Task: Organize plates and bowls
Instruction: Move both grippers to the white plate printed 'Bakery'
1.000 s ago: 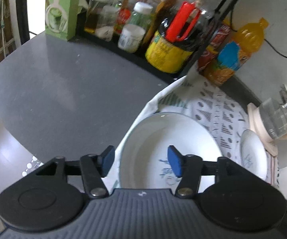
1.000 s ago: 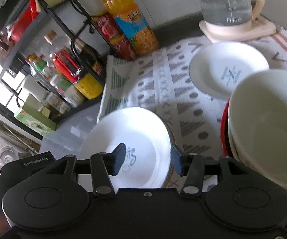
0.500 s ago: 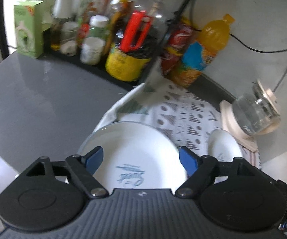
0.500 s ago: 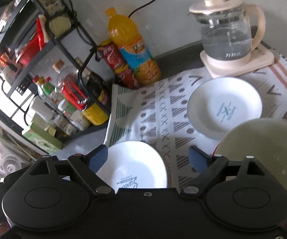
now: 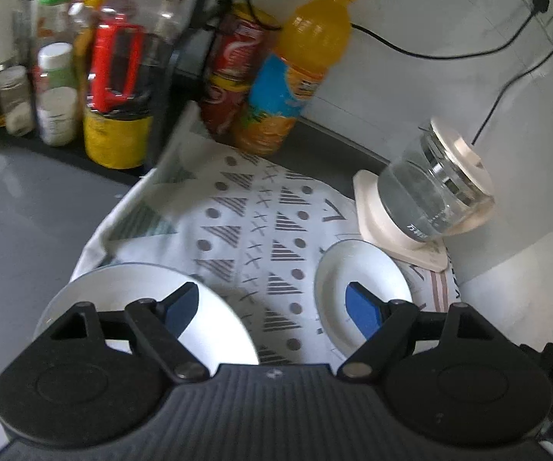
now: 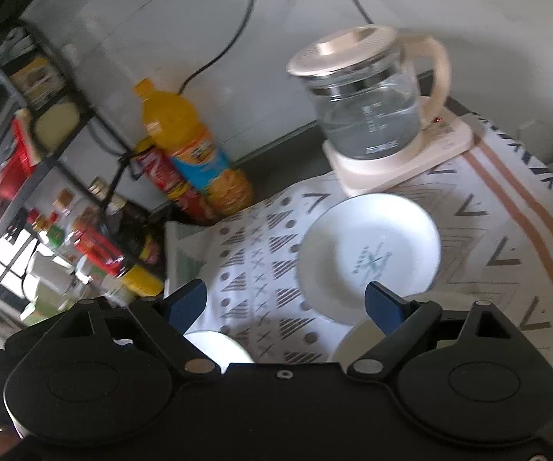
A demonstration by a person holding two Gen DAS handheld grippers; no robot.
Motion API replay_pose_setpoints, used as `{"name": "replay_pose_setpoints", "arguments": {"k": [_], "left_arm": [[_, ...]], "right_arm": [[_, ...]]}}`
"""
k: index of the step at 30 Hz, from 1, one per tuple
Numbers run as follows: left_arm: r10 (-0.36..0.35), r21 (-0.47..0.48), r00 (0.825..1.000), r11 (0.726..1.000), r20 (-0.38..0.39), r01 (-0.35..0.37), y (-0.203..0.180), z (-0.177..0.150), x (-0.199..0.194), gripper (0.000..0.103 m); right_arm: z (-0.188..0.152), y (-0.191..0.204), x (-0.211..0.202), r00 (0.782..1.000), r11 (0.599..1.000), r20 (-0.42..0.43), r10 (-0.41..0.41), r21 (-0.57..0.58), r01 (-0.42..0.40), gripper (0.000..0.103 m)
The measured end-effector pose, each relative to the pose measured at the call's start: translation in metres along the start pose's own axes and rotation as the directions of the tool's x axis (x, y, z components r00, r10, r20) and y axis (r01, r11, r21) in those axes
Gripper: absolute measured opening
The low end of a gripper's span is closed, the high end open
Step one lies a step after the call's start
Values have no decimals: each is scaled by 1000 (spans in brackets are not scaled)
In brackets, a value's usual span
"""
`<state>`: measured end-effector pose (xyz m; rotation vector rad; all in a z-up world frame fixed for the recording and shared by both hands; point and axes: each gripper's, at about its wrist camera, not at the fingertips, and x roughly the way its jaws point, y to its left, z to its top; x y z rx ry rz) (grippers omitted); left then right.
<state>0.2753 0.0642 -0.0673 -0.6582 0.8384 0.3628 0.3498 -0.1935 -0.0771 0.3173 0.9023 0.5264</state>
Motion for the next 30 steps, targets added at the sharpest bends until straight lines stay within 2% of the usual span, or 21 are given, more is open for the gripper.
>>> {"name": "replay_pose_setpoints", "arguments": {"k": [10, 18, 24, 30], "left_arm": [[-34, 73, 996, 997, -82, 40, -31, 18, 44, 81], [-47, 91, 985, 994, -165, 63, -45, 22, 85, 77], [-50, 89, 970, 993, -237, 73, -50, 24, 119, 68], [-41, 76, 951, 995, -307, 67, -52, 22, 155, 53]], "right_arm": [[23, -30, 18, 997, 993, -26, -72, 92, 74, 86], [29, -63, 38, 990, 973, -76, -118, 189, 130, 74], [32, -86, 58, 983, 949, -122, -139, 267, 167, 64], [37, -108, 79, 971, 922, -177, -158, 325, 209, 55]]}}
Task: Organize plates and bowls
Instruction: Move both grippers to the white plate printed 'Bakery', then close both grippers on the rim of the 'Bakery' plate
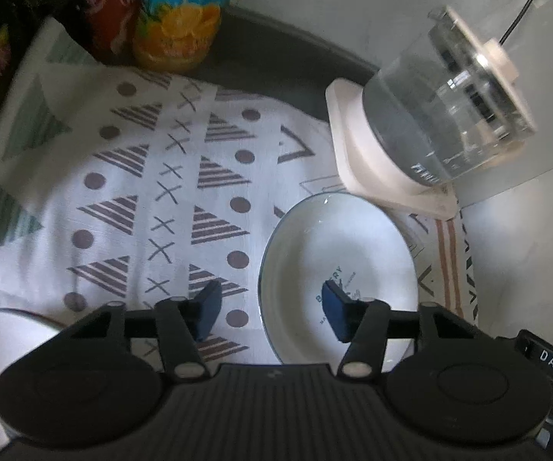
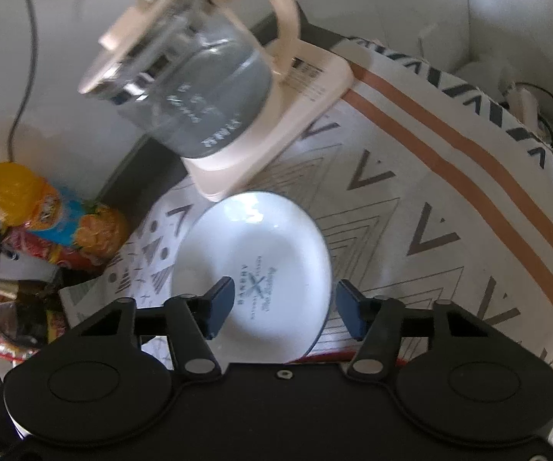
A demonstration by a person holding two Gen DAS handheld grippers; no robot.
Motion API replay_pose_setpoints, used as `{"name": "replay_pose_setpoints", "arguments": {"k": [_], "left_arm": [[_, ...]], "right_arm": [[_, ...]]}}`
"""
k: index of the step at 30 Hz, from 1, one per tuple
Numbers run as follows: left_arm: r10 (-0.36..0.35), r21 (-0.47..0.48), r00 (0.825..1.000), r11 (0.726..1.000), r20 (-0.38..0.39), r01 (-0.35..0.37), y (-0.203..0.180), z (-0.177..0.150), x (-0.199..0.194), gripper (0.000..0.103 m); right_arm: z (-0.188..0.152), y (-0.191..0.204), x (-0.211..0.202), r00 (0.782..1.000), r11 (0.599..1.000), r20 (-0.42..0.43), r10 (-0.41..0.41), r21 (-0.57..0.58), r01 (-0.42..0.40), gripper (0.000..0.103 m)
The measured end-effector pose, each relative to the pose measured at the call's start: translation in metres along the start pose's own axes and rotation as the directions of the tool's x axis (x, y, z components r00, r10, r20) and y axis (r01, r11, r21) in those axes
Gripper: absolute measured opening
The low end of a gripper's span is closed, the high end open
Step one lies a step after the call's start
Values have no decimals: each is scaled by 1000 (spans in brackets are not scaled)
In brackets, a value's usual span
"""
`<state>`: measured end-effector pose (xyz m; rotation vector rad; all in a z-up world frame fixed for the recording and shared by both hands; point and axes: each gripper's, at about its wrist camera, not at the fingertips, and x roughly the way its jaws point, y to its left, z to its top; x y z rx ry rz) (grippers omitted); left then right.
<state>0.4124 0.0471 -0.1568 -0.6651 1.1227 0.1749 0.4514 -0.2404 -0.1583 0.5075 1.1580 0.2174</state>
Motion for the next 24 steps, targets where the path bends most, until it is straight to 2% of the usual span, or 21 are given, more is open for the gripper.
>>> {"name": "replay_pose_setpoints", "arguments": {"k": [6, 15, 19, 24], "left_arm": [[5, -25, 998, 1000, -61, -7, 2, 10, 28, 38], [15, -31, 993, 999, -116, -19, 4, 15, 56, 29], [15, -32, 994, 999, -109, -18, 4, 16, 60, 23], [-9, -58, 994, 998, -112, 3, 5, 17, 67, 12]], "right_arm": [[13, -12, 27, 997, 998, -74, -13, 66, 18, 38], [24, -9, 54, 986, 996, -146, -80, 26, 84, 35], [26, -13, 67, 981, 995, -170, -90, 33, 97, 33], [25, -21, 80, 976, 993, -202, -85, 66, 100, 24]]}}
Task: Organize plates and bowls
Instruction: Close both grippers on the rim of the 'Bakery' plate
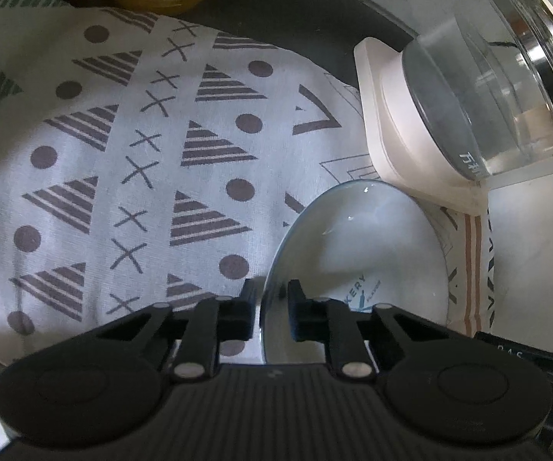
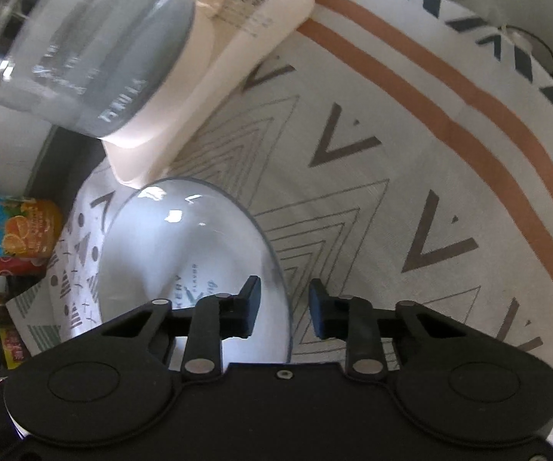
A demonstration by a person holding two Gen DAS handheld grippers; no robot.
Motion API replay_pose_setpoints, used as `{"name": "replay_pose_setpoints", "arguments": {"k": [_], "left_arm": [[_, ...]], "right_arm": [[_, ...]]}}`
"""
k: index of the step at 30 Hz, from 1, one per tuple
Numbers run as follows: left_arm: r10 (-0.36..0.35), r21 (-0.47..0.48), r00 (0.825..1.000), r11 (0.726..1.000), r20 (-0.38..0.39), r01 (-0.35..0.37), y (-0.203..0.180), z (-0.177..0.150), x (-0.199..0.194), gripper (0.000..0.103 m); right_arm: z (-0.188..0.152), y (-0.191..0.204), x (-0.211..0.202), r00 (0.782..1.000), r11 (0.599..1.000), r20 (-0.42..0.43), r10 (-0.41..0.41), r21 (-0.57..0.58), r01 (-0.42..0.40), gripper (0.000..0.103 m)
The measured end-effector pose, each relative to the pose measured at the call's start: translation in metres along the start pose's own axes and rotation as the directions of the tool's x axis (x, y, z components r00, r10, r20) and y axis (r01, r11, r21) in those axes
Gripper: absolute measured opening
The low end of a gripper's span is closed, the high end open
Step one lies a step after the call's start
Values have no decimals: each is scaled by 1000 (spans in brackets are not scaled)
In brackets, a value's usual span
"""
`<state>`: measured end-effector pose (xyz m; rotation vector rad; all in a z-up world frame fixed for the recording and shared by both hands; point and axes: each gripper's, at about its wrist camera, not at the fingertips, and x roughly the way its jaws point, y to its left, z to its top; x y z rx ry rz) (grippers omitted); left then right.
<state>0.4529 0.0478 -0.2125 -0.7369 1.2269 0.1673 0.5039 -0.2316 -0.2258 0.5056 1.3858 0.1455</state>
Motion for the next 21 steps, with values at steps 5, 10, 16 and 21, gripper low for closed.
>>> {"name": "replay_pose_setpoints", "arguments": {"k": [5, 10, 16, 21], "left_arm": [[-14, -14, 1000, 1000, 8, 15, 3, -1, -2, 10], [-43, -11, 997, 999, 56, 44, 13, -5, -22, 8], [-54, -10, 992, 998, 111, 56, 15, -7, -44, 8], [-56, -31, 987, 998, 149, 62, 25, -13, -62, 8]], "right_arm": [[1, -3, -4, 999, 999, -3, 38, 6, -38, 15], [-4, -2, -15, 997, 997, 40, 69, -33, -68, 9], [-8, 9, -31, 987, 989, 88, 135, -74, -129, 5], [-15, 17, -33, 983, 984, 91, 162, -93, -154, 5]]}}
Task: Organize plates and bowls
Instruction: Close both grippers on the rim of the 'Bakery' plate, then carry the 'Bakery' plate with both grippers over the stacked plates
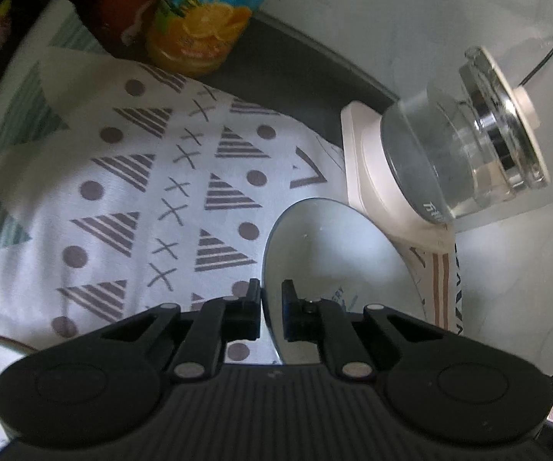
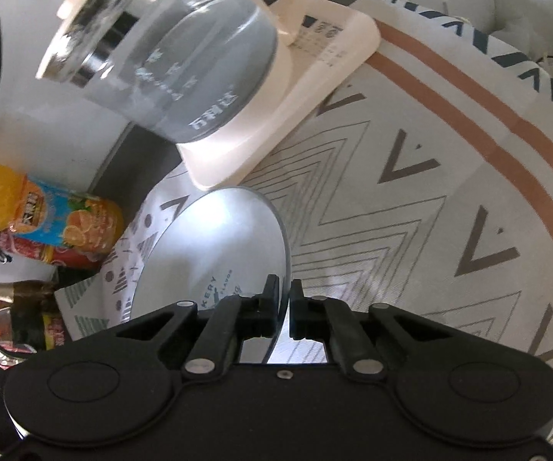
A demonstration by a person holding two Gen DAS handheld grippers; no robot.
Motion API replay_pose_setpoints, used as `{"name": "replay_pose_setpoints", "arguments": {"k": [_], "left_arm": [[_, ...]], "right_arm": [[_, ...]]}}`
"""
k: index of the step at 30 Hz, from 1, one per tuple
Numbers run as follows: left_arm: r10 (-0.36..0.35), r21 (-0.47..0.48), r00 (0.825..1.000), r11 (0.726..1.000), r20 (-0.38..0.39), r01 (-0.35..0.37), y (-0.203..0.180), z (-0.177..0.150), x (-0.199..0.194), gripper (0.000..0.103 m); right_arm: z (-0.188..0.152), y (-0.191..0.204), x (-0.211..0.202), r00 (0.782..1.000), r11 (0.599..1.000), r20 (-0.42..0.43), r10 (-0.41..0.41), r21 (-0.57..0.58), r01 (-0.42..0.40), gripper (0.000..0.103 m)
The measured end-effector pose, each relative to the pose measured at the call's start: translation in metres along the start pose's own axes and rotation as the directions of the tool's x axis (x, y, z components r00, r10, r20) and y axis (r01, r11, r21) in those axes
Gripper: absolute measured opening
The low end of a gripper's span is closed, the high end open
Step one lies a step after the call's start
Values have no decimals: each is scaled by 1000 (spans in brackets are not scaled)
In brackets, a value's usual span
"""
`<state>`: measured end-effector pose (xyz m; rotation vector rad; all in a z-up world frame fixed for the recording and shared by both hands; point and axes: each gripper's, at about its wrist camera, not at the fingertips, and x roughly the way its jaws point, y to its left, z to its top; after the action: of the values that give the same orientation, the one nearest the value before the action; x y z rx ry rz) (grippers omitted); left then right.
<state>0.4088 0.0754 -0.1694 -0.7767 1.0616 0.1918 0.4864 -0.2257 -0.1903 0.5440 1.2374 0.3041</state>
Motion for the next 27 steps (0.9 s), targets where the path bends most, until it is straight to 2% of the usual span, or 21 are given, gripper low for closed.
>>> {"name": "replay_pose_setpoints", "arguments": {"k": [13, 27], "left_arm": [[36, -65, 995, 997, 89, -31, 27, -17, -48, 8], [81, -129, 980, 990, 180, -58, 59, -46, -106, 8]], "right_arm": [[-26, 40, -9, 998, 990, -2, 70, -122, -70, 6], [-65, 69, -20, 991, 964, -45, 126, -229, -133, 6]]}}
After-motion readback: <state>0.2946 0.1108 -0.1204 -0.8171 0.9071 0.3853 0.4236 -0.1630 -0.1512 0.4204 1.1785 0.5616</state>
